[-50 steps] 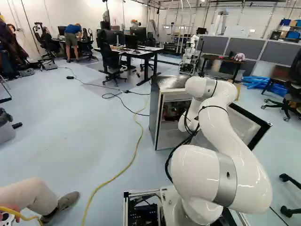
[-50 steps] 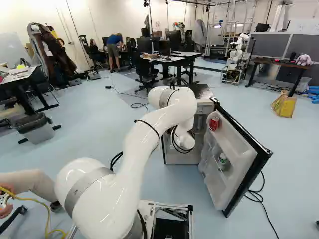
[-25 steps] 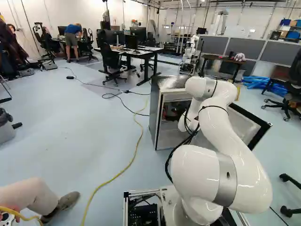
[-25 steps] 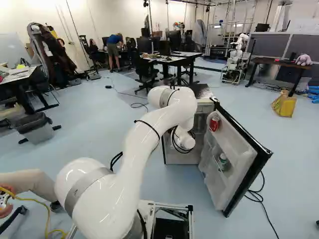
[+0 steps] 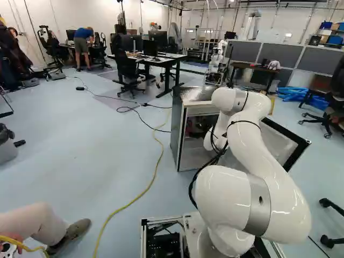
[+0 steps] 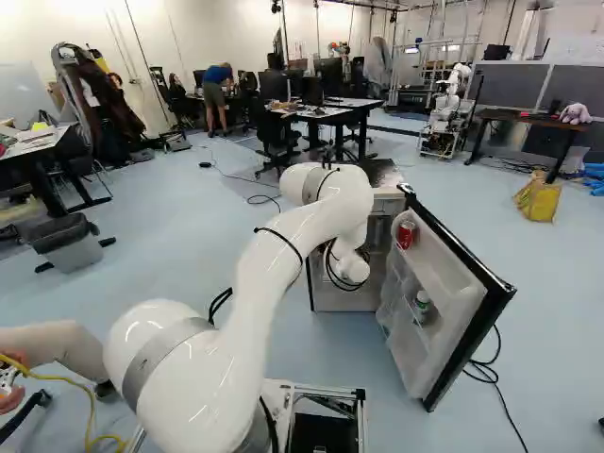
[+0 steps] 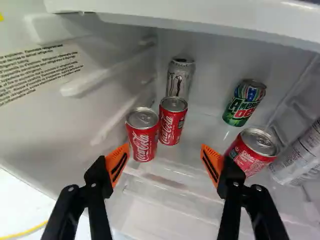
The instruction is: Grab a drink from the fridge
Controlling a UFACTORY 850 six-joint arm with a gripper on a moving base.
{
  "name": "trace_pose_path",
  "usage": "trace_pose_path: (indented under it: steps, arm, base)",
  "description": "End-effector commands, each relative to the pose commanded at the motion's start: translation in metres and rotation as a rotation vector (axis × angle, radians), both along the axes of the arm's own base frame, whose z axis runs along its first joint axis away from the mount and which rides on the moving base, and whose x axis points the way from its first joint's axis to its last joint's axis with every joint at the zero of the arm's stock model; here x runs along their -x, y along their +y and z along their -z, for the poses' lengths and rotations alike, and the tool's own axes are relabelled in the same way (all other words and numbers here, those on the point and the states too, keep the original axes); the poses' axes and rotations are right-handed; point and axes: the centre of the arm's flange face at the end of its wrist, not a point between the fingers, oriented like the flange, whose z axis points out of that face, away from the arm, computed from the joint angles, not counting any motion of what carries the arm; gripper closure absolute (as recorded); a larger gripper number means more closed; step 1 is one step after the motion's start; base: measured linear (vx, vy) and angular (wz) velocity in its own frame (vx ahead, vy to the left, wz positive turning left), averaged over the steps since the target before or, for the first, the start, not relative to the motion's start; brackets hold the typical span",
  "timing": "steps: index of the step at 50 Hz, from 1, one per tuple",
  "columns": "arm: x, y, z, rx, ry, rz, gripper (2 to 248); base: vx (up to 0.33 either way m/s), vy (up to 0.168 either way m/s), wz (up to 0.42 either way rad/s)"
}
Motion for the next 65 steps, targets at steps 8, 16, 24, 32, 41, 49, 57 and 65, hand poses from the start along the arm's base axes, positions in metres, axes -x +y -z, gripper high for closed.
trace_pose_path:
  steps: [8, 16, 24, 32, 41, 49, 57, 65]
  arm:
    - [0.0002, 0.0007, 0.0001, 0.001, 0.000, -0.009, 55]
    - [0.0006, 0.0016, 0.0001, 0.002, 0.001, -0.021, 68]
    - [0.0009, 0.0025, 0.0002, 0.003, 0.002, -0.033, 69]
    - [0.0013, 0.0035, 0.0003, 0.005, 0.002, -0.046, 69]
    - [0.0018, 0.0047, 0.0005, 0.007, 0.004, -0.063, 69]
    - [0.0021, 0.0059, 0.0010, 0.010, 0.008, -0.080, 69]
    - [-0.0016, 0.0064, 0.0022, 0.015, 0.004, -0.092, 69]
    - [-0.0074, 0.0062, 0.0036, 0.021, -0.005, -0.097, 69]
  base:
    - [0.000, 0.000, 0.000]
    - [0.000, 0.000, 0.000]
    - [0.000, 0.000, 0.000]
    - [0.000, 0.000, 0.000]
    - [0.000, 0.000, 0.000]
    - [0.000, 0.000, 0.000]
    - [0.000, 0.000, 0.000]
    - [0.000, 0.000, 0.000]
